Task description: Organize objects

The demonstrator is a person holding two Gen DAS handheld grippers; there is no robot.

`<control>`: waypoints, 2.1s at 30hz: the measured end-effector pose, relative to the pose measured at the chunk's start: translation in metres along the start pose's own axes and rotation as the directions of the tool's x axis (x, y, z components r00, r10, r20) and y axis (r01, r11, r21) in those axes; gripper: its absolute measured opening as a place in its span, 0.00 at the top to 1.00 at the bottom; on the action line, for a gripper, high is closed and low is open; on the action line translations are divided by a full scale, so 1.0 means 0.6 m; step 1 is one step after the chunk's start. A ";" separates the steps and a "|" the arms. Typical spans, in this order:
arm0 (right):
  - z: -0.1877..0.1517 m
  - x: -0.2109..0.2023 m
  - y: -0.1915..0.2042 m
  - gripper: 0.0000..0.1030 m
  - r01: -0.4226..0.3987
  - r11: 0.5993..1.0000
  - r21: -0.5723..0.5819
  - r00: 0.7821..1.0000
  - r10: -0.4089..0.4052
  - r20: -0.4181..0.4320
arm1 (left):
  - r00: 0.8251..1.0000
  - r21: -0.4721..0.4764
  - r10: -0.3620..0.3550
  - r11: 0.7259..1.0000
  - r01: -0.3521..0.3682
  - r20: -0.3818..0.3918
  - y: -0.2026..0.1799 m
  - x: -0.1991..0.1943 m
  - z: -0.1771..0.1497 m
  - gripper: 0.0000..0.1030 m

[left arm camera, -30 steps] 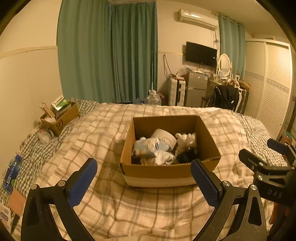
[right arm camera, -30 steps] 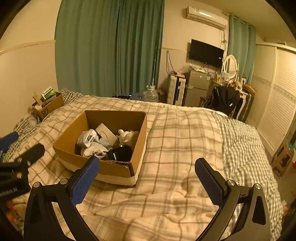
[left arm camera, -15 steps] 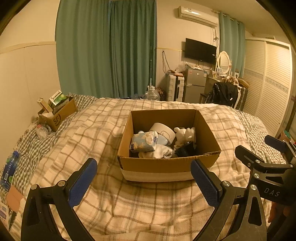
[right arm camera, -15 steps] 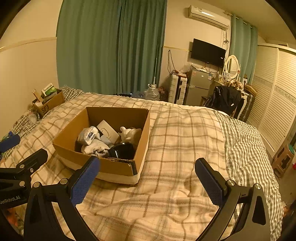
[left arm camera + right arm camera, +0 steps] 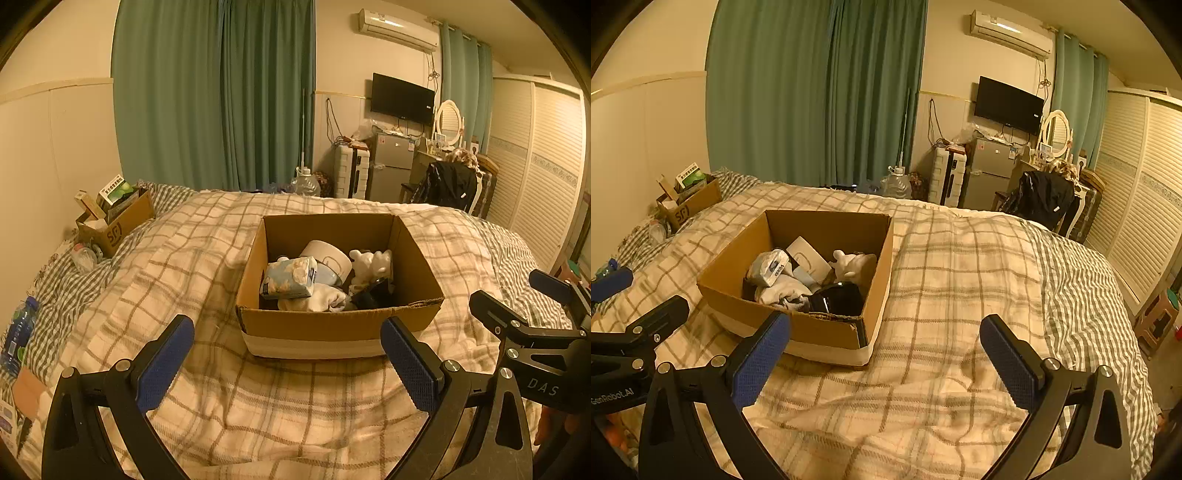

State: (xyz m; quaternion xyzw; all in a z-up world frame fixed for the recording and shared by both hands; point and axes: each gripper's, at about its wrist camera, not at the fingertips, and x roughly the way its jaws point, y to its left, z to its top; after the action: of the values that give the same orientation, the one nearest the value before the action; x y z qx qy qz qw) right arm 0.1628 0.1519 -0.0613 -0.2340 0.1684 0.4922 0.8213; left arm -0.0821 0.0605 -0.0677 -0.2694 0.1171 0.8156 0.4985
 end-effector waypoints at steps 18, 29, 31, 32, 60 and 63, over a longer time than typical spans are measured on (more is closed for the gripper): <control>0.002 -0.003 0.003 0.00 0.004 1.000 -0.002 1.000 -0.004 0.002 | 1.000 -0.002 -0.004 1.000 0.004 -0.009 0.003 -0.001 0.000 0.00; 0.003 -0.002 0.002 0.00 -0.001 1.000 0.001 1.000 0.001 -0.005 | 0.999 -0.010 -0.019 1.000 0.019 -0.030 0.004 0.008 -0.002 0.00; 0.002 -0.001 0.002 0.00 0.000 1.000 0.002 1.000 0.000 -0.008 | 0.999 -0.011 -0.015 1.000 0.014 -0.032 0.004 0.009 -0.003 0.00; 0.002 0.000 0.002 0.00 0.001 1.000 0.002 1.000 0.000 -0.009 | 0.999 -0.011 -0.014 1.000 0.013 -0.031 0.004 0.008 -0.003 0.00; 0.000 -0.001 0.001 0.00 0.004 1.000 0.004 1.000 -0.004 -0.001 | 1.000 -0.027 0.004 1.000 -0.004 -0.021 0.013 0.006 -0.004 0.00; 0.000 -0.001 0.001 0.00 0.005 1.000 0.004 1.000 -0.005 -0.001 | 1.000 -0.023 0.005 1.000 -0.006 -0.022 0.013 0.006 -0.004 0.00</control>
State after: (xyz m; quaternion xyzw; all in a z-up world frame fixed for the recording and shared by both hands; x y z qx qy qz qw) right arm 0.1620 0.1515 -0.0611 -0.2331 0.1692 0.4899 0.8228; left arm -0.0894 0.0583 -0.0721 -0.2836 0.1140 0.8153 0.4917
